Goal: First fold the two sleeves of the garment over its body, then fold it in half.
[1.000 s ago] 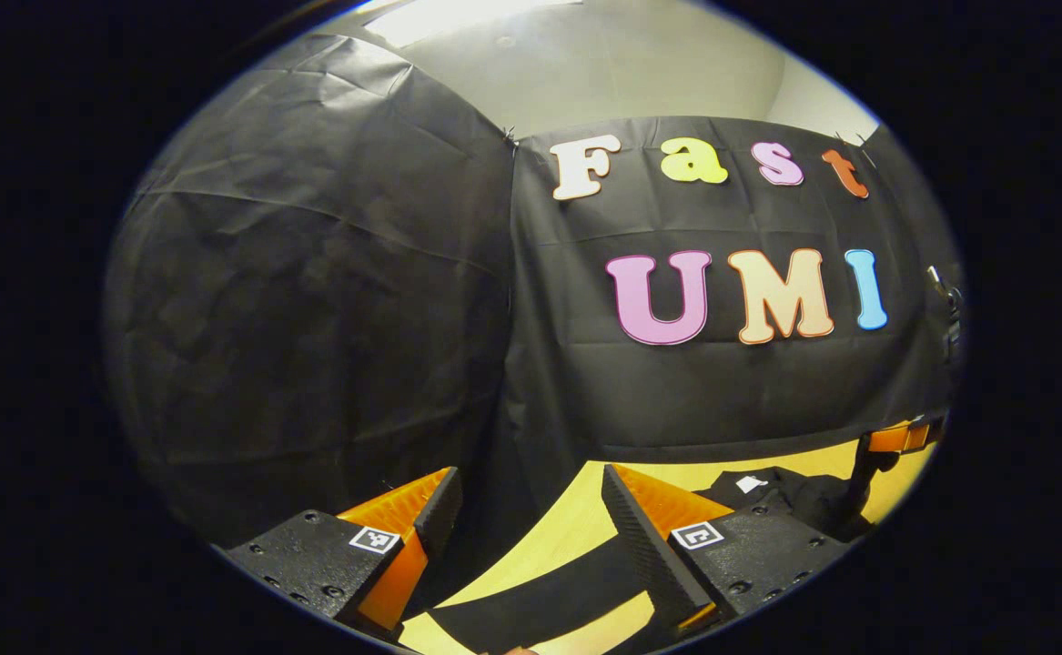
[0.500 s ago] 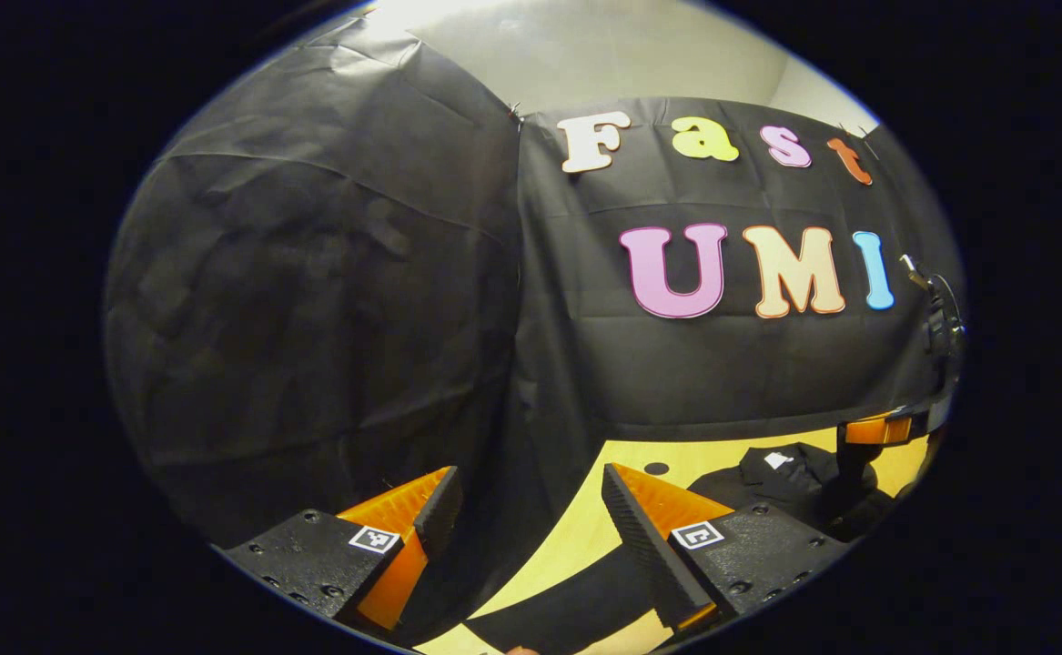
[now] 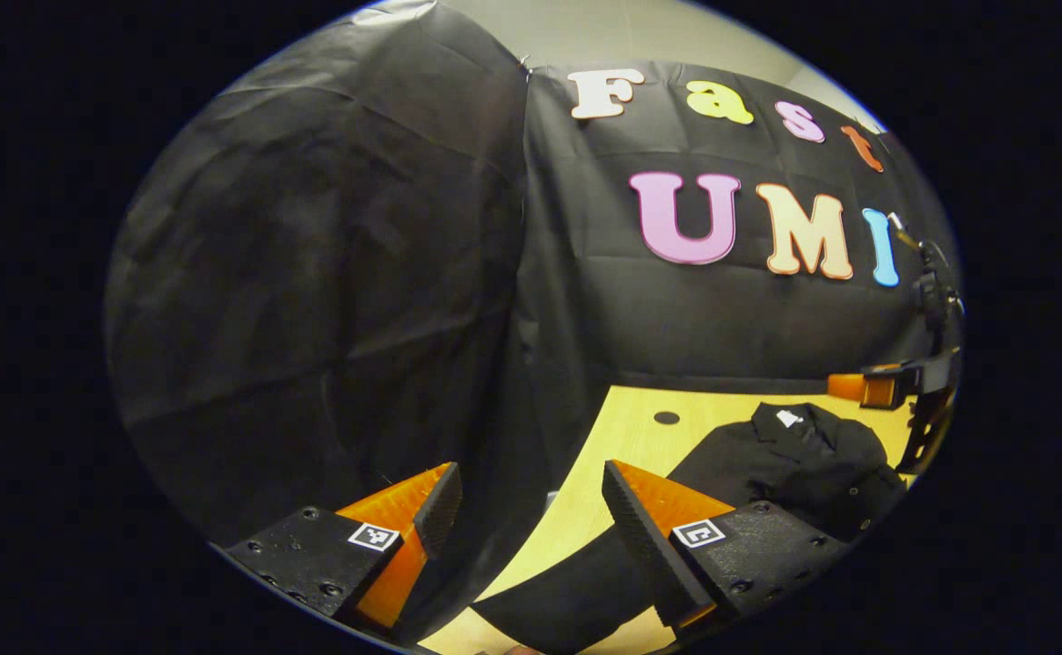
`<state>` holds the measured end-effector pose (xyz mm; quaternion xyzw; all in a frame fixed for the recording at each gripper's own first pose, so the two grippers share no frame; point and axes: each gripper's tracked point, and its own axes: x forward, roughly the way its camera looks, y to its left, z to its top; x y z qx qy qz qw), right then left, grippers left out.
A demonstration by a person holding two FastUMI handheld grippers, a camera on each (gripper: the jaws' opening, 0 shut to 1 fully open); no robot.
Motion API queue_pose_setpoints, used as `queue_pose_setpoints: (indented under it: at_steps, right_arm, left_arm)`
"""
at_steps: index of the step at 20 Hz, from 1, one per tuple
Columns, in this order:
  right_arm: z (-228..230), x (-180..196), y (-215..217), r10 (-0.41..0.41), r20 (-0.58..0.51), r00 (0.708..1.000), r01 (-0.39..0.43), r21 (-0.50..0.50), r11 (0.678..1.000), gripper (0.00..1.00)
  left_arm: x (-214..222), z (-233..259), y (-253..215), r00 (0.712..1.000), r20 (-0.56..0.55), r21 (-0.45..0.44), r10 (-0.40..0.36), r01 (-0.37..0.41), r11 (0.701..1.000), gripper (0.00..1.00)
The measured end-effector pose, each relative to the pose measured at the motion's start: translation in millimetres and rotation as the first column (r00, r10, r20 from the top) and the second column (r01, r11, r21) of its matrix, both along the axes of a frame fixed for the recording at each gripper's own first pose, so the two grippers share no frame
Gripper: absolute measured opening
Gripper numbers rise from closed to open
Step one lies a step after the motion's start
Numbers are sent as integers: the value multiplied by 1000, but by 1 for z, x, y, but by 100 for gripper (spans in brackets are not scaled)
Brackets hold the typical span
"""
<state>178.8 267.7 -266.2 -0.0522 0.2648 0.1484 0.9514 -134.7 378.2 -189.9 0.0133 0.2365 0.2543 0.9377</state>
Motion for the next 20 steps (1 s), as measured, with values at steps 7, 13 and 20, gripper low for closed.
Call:
queue_pose_setpoints:
  at_steps: [7,13,20]
  right_arm:
    - [-3,-7,-47,-50,-17,999,49,-56,997,98]
    - [-2,-15,-75,-74,-19,997,72,-98,993,98]
    - [8,-19,-83,-63,0,998,62,-100,993,97]
  left_arm:
    - [-21,-87,-17,982,-186,-150,25,-53,987,95]
    - [-43,-136,-26,956,-294,-210,25,-90,974,95]
    - [-70,-171,-43,927,-374,-273,29,-140,952,95]
